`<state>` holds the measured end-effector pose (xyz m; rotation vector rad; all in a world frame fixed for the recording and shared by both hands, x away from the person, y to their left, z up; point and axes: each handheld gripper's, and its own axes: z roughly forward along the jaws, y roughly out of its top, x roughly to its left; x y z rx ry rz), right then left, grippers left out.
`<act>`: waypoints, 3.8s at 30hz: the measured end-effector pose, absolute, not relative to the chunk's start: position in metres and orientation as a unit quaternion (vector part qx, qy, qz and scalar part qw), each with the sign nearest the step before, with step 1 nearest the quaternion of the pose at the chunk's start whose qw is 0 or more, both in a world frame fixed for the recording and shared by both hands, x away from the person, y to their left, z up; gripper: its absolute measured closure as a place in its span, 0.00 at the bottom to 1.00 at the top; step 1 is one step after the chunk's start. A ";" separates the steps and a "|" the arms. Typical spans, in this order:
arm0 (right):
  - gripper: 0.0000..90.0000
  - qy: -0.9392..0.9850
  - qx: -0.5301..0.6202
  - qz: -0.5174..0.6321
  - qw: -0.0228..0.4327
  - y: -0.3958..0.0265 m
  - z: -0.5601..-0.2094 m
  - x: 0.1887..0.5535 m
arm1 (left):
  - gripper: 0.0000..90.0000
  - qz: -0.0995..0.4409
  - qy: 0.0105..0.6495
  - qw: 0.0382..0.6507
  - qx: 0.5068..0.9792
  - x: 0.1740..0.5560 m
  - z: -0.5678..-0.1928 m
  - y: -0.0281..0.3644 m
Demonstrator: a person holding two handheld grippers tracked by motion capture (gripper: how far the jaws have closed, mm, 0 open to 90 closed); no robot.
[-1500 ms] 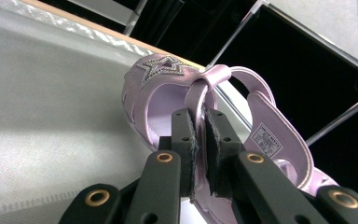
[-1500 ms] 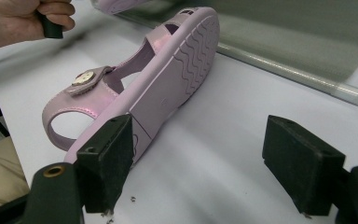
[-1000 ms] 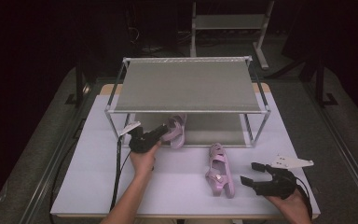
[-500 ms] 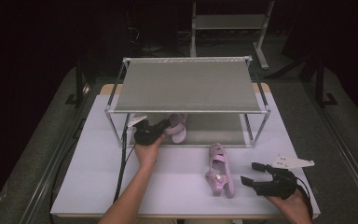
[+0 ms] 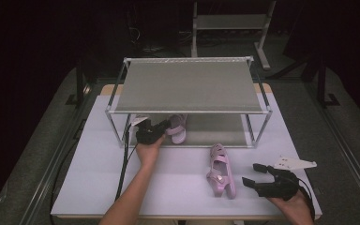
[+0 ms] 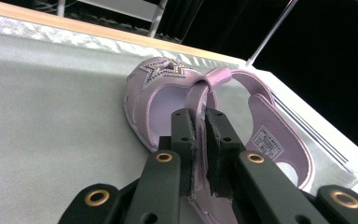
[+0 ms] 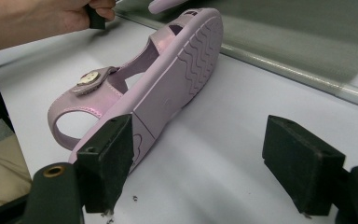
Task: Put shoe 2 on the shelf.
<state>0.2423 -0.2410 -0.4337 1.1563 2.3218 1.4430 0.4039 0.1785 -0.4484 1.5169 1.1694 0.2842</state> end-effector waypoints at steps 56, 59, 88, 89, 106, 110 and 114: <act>0.86 0.803 0.322 0.498 0.059 -0.193 -0.409 0.236 | 0.54 0.096 0.430 0.602 0.666 0.328 -0.420 0.203; 0.87 0.812 0.322 0.482 0.063 -0.187 -0.411 0.238 | 0.52 0.096 0.428 0.602 0.667 0.325 -0.419 0.204; 0.86 0.798 0.375 0.463 0.088 -0.223 -0.419 0.236 | 0.48 0.099 0.422 0.595 0.677 0.305 -0.419 0.227; 0.86 0.797 0.379 0.462 0.089 -0.225 -0.420 0.236 | 0.48 0.099 0.422 0.595 0.677 0.305 -0.419 0.227; 0.81 0.781 0.421 0.450 0.098 -0.244 -0.428 0.237 | 0.47 0.099 0.417 0.590 0.684 0.297 -0.421 0.232; 0.76 0.778 0.423 0.455 0.099 -0.248 -0.427 0.237 | 0.47 0.099 0.415 0.589 0.686 0.295 -0.421 0.232; 0.72 0.776 0.424 0.457 0.098 -0.248 -0.423 0.235 | 0.47 0.098 0.413 0.589 0.688 0.293 -0.421 0.232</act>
